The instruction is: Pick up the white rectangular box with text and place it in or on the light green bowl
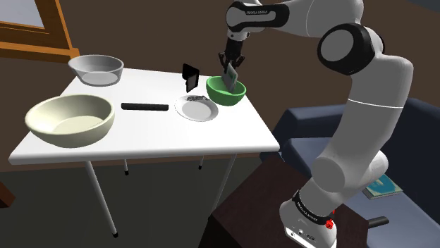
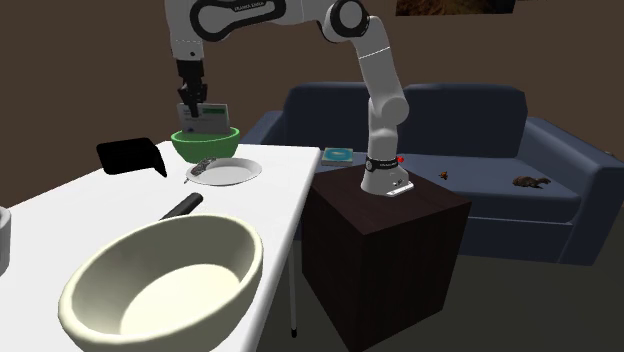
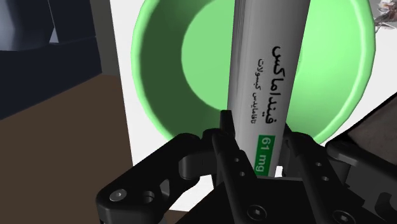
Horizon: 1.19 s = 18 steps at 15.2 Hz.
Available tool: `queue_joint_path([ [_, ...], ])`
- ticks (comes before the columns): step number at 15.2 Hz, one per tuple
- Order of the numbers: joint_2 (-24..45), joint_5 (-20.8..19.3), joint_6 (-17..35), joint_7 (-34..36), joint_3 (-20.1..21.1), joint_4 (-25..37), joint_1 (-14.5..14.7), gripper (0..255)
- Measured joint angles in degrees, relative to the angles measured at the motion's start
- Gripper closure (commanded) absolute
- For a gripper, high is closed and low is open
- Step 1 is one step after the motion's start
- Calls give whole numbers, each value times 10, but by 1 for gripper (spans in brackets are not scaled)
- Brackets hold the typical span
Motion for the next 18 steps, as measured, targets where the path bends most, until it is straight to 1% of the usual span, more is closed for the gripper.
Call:
queue_joint_path([
  [1, 0, 0, 0, 0, 0, 0, 0, 255],
  [2, 0, 0, 0, 0, 0, 0, 0, 0],
  [8, 0, 0, 0, 0, 0, 0, 0, 0],
  [13, 0, 1, -66, -1, 2, 67, 5, 0],
  [18, 0, 1, -73, -2, 2, 73, 5, 0],
])
